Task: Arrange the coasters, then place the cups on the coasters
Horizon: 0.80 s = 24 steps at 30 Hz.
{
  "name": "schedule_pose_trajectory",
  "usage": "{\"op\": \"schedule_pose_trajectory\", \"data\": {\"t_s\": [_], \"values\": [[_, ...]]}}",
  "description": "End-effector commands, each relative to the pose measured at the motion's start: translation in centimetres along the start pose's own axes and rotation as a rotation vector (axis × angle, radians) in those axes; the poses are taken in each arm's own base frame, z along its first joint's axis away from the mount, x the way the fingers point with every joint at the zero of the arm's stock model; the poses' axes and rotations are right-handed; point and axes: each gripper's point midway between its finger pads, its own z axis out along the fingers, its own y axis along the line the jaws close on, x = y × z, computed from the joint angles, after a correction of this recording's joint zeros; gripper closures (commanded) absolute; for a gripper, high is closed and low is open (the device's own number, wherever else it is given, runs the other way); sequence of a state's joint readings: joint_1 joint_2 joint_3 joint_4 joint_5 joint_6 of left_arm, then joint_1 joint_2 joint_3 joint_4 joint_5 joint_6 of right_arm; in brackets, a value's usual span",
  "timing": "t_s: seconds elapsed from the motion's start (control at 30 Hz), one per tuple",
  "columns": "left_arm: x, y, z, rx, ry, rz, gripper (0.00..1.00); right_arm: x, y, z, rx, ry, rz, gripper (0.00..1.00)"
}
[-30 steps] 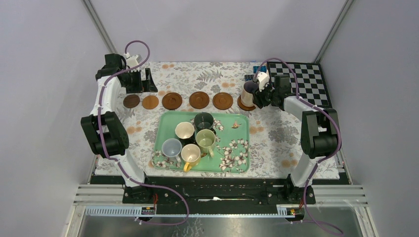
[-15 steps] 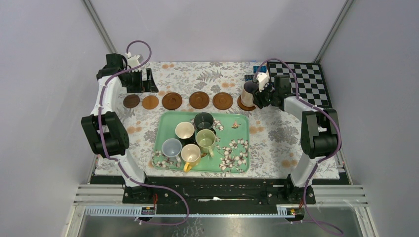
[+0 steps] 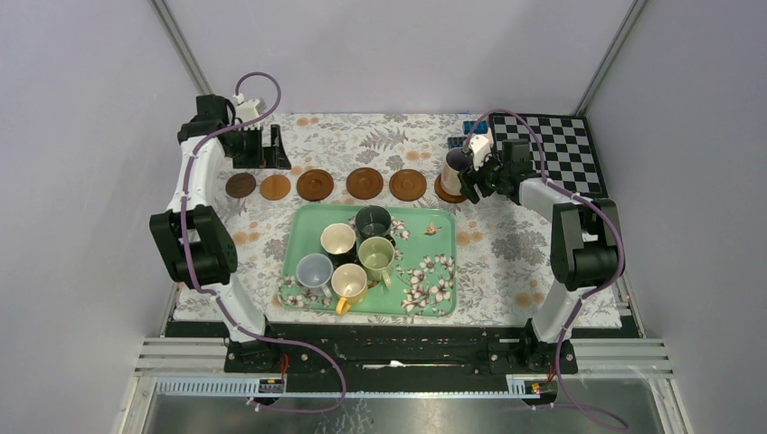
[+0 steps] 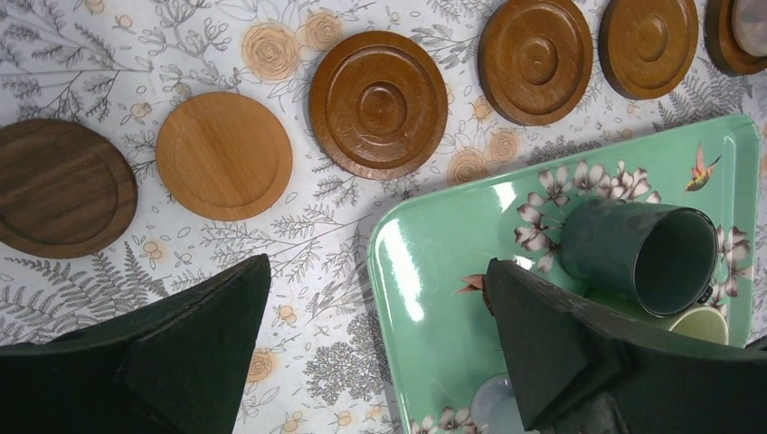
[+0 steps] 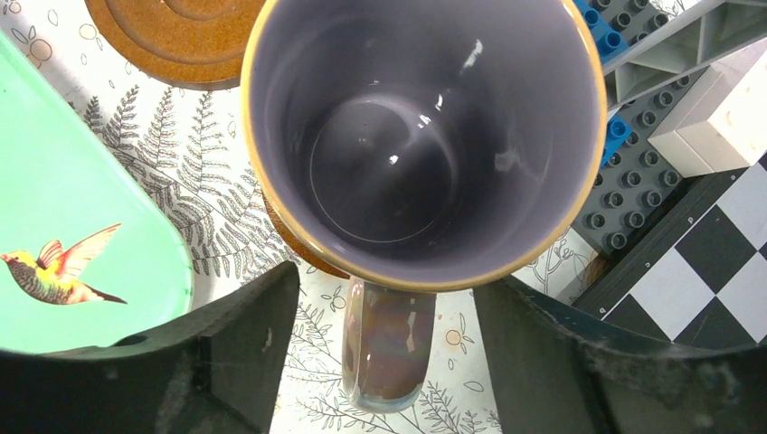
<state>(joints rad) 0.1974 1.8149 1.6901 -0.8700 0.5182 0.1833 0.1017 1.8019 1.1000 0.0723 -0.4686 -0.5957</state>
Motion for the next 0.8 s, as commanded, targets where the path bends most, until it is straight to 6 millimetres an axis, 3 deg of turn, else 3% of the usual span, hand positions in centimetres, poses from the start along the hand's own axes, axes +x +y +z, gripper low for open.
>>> {"op": "schedule_pose_trajectory", "data": {"t_s": [0.0,0.23,0.4,0.5,0.6,0.77], "values": [[-2.5,-2.1,-1.8,0.008,-0.054,0.134,0.01,-2.6,0.0,-1.8,0.004,-0.068,-0.030,0.18],[-2.5,-3.5,-1.9,0.025,-0.033,0.238,0.01,-4.9,-0.3,-4.0,0.036,-0.099,-0.021,0.01],[-2.8,-6.4,-2.4,0.094,-0.016,0.392,0.01,-7.3,-0.3,-6.0,0.049,-0.132,0.009,0.00],[-2.4,-9.0,-2.7,0.145,0.008,0.539,0.01,-9.0,-0.3,-7.4,0.061,-0.162,0.031,0.00],[-1.1,-12.9,-2.9,0.228,0.042,0.739,0.01,-10.6,-0.2,-8.7,0.072,-0.197,0.055,0.00],[2.6,-20.3,-3.5,0.398,0.074,1.059,0.02,-12.2,-0.4,-10.1,0.101,-0.226,0.129,0.00]]}}
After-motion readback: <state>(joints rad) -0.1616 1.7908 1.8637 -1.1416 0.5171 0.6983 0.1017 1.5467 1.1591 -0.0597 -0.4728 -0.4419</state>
